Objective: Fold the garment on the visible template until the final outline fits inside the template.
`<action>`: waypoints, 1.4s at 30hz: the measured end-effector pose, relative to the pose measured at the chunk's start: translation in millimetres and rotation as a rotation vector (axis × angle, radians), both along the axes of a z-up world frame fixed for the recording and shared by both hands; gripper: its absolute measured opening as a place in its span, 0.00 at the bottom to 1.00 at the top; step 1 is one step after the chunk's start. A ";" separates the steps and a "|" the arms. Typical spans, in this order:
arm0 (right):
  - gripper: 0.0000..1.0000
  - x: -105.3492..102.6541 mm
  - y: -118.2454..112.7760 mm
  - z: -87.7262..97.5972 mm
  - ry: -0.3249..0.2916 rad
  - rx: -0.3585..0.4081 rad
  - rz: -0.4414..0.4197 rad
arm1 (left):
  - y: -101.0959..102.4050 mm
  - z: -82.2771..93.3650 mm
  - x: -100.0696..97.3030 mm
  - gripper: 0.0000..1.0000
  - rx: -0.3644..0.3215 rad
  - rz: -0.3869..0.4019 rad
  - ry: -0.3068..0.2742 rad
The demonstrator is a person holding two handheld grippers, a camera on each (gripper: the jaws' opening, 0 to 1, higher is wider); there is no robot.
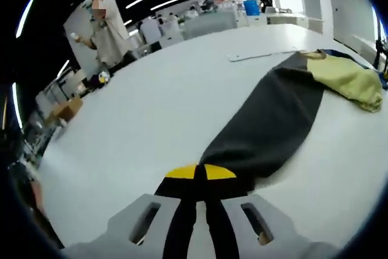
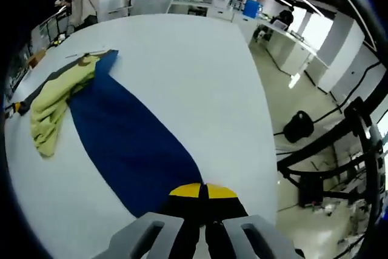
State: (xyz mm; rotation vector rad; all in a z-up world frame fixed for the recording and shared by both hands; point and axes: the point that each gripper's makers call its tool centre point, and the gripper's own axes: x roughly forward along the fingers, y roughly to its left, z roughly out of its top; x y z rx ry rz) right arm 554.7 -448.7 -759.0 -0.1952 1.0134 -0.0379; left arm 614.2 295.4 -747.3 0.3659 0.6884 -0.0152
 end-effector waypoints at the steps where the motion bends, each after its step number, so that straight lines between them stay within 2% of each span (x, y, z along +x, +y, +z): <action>1: 0.00 0.3 -2.3 -0.6 0.004 -0.006 0.001 | 1.4 -0.1 1.5 0.00 0.010 -0.002 0.004; 10: 0.00 0.3 -31.5 -3.1 0.030 -0.072 -0.035 | 12.9 13.3 25.9 0.00 0.074 -0.040 -0.004; 13: 0.00 -1.9 -38.4 -3.2 0.038 -0.087 -0.049 | 19.1 11.0 29.3 0.00 0.066 -0.020 0.004; 16: 0.00 -3.7 -43.1 -5.1 0.044 -0.091 -0.056 | 22.3 4.7 28.1 0.00 0.103 -0.036 0.032; 18: 0.00 -4.3 -44.4 -6.1 0.045 -0.087 -0.055 | 24.3 0.2 27.8 0.00 0.102 -0.030 0.053; 24: 0.00 -3.9 -50.7 -7.4 0.056 -0.112 -0.037 | 29.5 -0.8 33.1 0.00 0.118 -0.028 0.065; 26: 0.00 -2.6 -52.8 -7.3 0.054 -0.117 -0.032 | 31.6 0.0 34.5 0.00 0.102 -0.013 0.067; 35: 0.00 3.6 -60.4 -5.7 0.037 -0.149 -0.017 | 36.3 4.5 36.4 0.00 0.114 -0.011 0.064; 37: 0.00 5.6 -60.9 -4.4 0.017 -0.138 -0.031 | 35.7 4.5 35.0 0.00 0.075 0.006 0.064; 42: 0.00 6.4 -65.3 1.9 -0.027 -0.121 -0.068 | 34.0 8.6 31.1 0.00 0.071 -0.011 0.052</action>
